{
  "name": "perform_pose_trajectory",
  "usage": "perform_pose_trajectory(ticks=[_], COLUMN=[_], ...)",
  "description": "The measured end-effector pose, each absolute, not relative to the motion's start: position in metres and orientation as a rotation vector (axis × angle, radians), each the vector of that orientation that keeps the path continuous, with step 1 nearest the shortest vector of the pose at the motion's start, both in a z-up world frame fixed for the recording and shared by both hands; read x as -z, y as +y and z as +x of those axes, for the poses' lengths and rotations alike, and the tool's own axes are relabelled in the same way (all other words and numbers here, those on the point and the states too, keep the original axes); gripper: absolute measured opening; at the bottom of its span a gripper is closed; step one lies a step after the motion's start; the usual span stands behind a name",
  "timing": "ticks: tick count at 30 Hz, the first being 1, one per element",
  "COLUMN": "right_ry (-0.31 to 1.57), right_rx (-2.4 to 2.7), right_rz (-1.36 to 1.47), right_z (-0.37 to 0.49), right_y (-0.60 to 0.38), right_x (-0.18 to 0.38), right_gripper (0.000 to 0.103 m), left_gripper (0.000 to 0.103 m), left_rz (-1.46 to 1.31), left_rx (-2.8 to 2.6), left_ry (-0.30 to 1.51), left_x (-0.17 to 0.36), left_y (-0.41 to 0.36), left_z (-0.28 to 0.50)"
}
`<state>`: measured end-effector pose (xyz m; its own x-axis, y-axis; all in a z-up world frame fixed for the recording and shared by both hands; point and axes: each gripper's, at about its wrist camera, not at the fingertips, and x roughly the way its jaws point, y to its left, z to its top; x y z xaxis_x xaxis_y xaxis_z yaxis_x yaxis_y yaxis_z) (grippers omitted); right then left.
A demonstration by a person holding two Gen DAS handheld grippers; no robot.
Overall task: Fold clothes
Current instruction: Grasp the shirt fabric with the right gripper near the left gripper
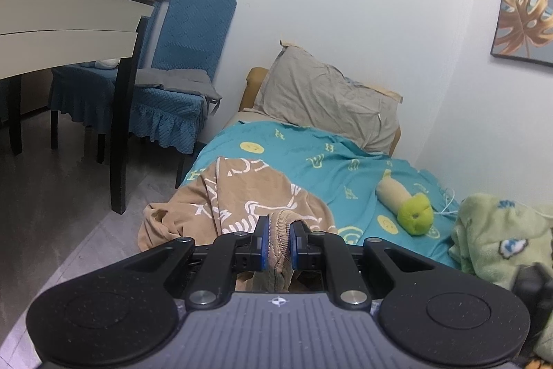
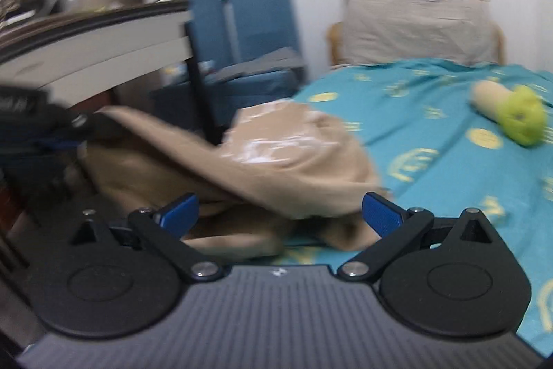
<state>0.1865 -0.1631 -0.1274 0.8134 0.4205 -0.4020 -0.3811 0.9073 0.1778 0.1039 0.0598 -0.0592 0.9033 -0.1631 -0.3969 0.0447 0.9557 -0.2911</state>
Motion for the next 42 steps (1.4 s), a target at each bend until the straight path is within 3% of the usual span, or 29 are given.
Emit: perform_pose_trajectory(ticks=[4,10,17,19,20,21,22,24,25,37,38,42], right_ry=[0.448,0.495,0.389,0.359,0.344,0.339,0.35,0.354,0.356,0.503,0.486,0.376], right_rx=[-0.421,-0.365,-0.367,-0.367,-0.367,-0.369,-0.371,-0.368,-0.361,-0.139,-0.089,-0.004], right_rz=[0.112,0.376,0.467,0.493,0.506,0.49,0.425,0.293,0.242,0.287,0.295,0.341], right_z=[0.205,0.227,0.228,0.228,0.228,0.229,0.232,0.235,0.236,0.268,0.266,0.253], right_y=[-0.154,-0.193,-0.207,-0.21,-0.212,-0.21,-0.202,-0.183,-0.175,-0.184,-0.188,-0.203], right_x=[0.138,0.148,0.141,0.139,0.138,0.137,0.136,0.136,0.138,0.175,0.173,0.154], right_gripper=[0.103,0.103,0.103,0.098,0.083,0.059,0.053,0.028,0.027,0.025,0.033,0.034], left_gripper=[0.013,0.012,0.012,0.012,0.012,0.012,0.012,0.012,0.012,0.012,0.012,0.012], left_rz=[-0.287,-0.308,-0.31,-0.303,-0.3,-0.296,-0.293,-0.29,-0.293,-0.346,-0.359,-0.376], left_rx=[0.113,0.126,0.157,0.161,0.163,0.165,0.168,0.169,0.166,0.178,0.183,0.185], left_ry=[0.411,0.372,0.323,0.32,0.319,0.318,0.316,0.317,0.32,0.264,0.259,0.221], left_x=[0.057,0.052,0.045,0.045,0.045,0.045,0.045,0.045,0.046,0.047,0.047,0.046], left_y=[0.061,0.065,0.065,0.063,0.062,0.061,0.06,0.059,0.06,0.075,0.078,0.083], left_z=[0.102,0.096,0.087,0.086,0.086,0.085,0.084,0.084,0.084,0.088,0.088,0.088])
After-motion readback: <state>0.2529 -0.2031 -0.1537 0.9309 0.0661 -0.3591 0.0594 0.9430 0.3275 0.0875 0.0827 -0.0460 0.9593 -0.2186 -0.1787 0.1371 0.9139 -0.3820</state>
